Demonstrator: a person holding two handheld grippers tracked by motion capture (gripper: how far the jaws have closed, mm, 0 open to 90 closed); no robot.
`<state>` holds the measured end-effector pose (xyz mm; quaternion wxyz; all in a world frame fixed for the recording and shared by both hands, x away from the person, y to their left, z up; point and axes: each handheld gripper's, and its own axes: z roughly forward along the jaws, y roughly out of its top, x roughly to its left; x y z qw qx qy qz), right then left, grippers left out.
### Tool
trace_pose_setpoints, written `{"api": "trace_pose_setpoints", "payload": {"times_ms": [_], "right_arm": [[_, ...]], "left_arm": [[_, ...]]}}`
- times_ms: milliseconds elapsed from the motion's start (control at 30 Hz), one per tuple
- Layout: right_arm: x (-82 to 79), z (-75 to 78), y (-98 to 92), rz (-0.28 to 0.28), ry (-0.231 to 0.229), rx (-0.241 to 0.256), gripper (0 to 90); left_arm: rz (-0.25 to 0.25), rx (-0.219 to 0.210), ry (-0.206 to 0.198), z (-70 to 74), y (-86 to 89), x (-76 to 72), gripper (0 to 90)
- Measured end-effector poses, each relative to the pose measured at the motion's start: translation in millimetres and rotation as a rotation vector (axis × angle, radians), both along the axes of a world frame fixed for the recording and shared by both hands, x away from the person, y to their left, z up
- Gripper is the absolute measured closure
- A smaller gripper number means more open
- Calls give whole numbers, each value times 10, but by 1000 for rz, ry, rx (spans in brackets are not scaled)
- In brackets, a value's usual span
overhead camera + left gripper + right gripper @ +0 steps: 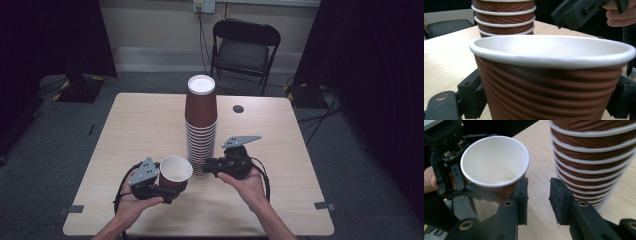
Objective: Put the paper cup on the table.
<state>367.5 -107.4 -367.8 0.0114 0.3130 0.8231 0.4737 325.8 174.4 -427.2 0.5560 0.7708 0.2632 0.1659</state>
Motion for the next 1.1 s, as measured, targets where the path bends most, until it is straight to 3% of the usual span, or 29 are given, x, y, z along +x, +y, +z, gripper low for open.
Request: {"api": "trace_pose_setpoints", "payload": {"times_ms": [133, 233, 267, 500, 633, 867, 967, 1000, 1100], "right_arm": [[5, 13, -101, -19, -7, 3, 667], [9, 15, -173, -36, -13, 9, 663], [8, 13, -210, -46, -17, 13, 658], [-41, -28, -447, -96, -46, 42, 612], [-62, -83, -586, -145, -53, 28, 591], [-168, -158, -830, -243, -84, 5, 455], [-224, -219, -922, -271, -83, 7, 428], [-260, -255, -976, -280, -87, 1, 412], [-291, -282, -1032, -290, -97, 4, 384]], "left_arm": [[10, -25, 1, 8, 51, 30, 114], [45, -26, -1, 21, 106, 40, 114], [51, -48, 3, 15, 127, 56, 114], [123, -49, 3, 48, 241, 120, 112], [171, -57, 3, 55, 314, 158, 112], [235, -47, -9, 56, 374, 235, 112], [259, -49, -32, 70, 380, 277, 111], [261, -29, -30, 81, 382, 320, 111], [271, -19, -34, 102, 394, 367, 111]]}}
